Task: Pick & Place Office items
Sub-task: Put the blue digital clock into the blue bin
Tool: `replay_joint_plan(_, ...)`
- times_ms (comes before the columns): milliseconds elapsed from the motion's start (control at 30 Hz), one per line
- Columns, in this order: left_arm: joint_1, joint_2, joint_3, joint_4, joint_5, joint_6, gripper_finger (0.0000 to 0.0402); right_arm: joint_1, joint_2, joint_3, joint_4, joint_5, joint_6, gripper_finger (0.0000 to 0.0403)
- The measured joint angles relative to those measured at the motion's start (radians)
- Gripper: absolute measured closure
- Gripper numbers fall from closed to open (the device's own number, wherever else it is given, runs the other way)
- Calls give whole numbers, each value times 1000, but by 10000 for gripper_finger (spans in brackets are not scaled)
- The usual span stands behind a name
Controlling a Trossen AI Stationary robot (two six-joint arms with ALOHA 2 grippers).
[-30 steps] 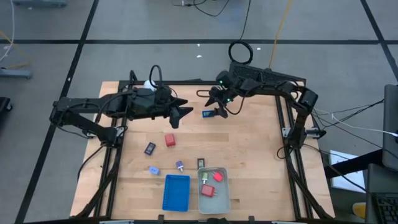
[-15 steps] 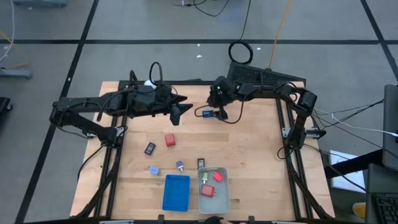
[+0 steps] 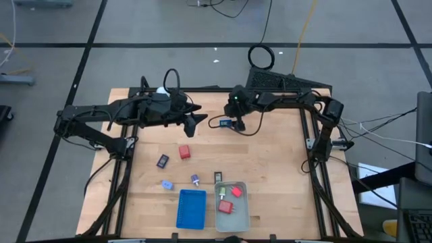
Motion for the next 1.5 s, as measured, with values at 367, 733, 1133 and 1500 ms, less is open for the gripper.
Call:
replay_joint_plan(367, 0, 0, 0, -8, 0, -1, 160, 25, 0, -32, 32, 30, 59, 90)
replay_joint_plan(733, 0, 0, 0, -14, 7, 6, 160, 27, 0, -140, 173, 53, 123, 90)
replay_joint_plan(1133, 0, 0, 0, -23, 8, 4, 160, 45, 0, -153, 256, -31, 164, 90)
replay_joint_plan(1500, -1, 0, 0, -35, 9, -1, 160, 45, 74, -155, 280, -24, 179, 90)
